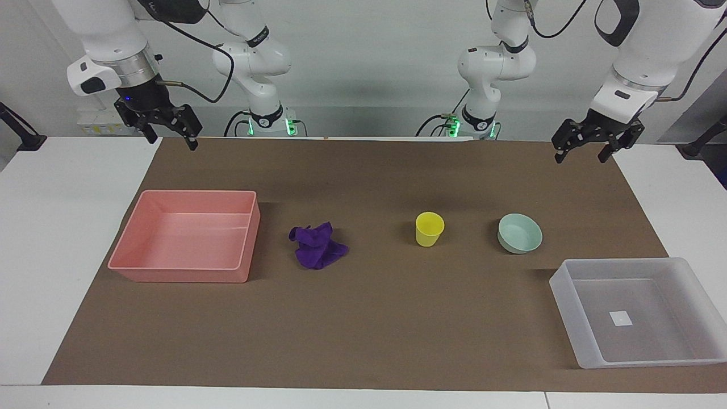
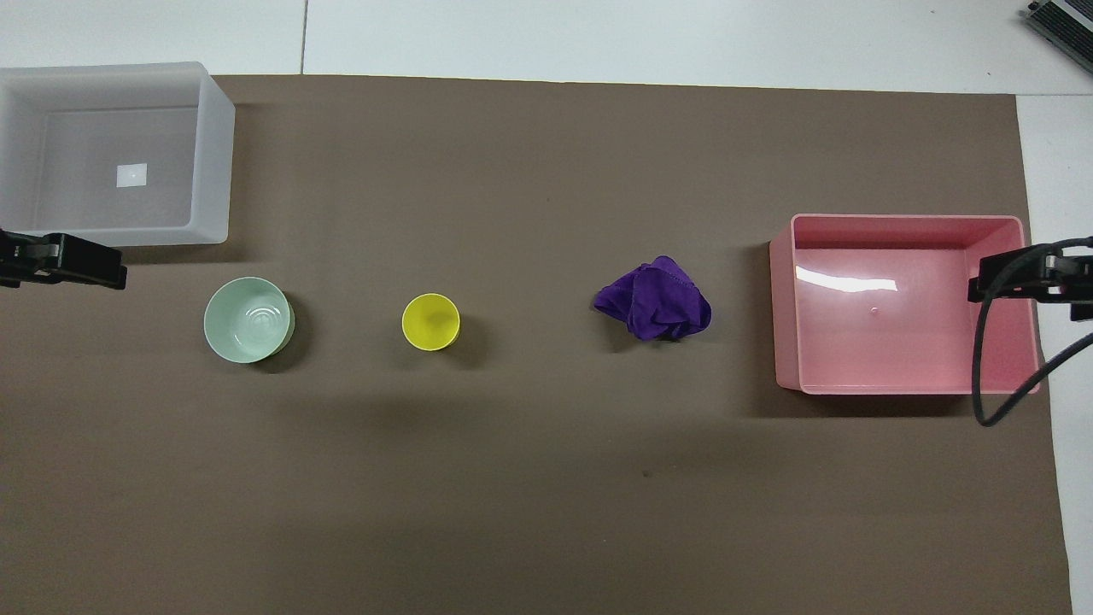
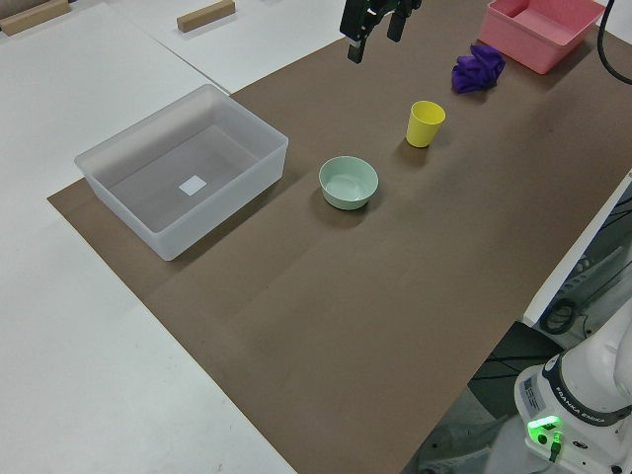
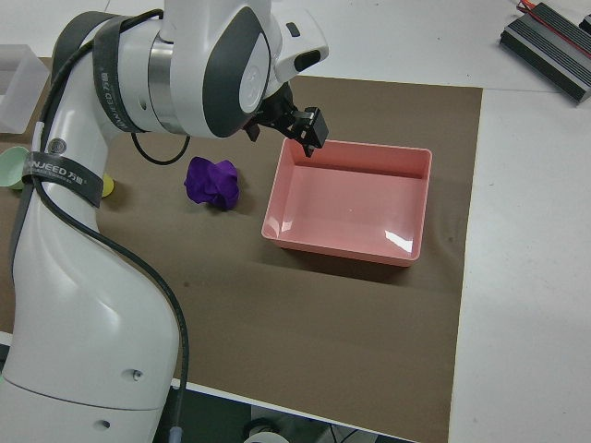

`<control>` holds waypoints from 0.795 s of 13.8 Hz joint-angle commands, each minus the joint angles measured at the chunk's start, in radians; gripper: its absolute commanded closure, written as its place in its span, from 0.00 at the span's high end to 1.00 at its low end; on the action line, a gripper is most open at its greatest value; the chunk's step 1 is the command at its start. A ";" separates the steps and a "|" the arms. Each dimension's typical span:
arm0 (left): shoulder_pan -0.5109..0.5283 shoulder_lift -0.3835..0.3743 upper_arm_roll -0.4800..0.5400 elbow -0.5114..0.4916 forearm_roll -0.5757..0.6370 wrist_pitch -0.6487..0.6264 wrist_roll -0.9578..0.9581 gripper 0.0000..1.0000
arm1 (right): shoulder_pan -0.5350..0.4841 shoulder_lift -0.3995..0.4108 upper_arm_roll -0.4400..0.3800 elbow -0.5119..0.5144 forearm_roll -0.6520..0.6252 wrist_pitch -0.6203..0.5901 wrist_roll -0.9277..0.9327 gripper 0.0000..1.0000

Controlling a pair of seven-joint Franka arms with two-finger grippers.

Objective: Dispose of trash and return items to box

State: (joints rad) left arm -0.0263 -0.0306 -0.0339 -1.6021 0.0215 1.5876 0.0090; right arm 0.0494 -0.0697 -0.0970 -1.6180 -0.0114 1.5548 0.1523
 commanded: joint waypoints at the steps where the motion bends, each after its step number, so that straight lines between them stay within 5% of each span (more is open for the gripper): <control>1: 0.016 -0.029 -0.004 -0.027 -0.012 0.000 0.006 1.00 | 0.003 -0.010 -0.003 -0.002 0.008 -0.032 -0.046 1.00; 8: 0.008 -0.034 -0.009 -0.035 -0.008 -0.023 -0.006 1.00 | 0.001 -0.030 -0.004 -0.039 0.013 -0.022 -0.052 1.00; 11: 0.014 -0.064 -0.009 -0.108 -0.009 0.064 0.005 1.00 | 0.001 -0.030 -0.004 -0.039 0.013 -0.022 -0.054 1.00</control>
State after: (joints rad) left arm -0.0213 -0.0400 -0.0405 -1.6170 0.0203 1.5859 0.0090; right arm 0.0499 -0.0720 -0.0970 -1.6277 -0.0104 1.5353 0.1273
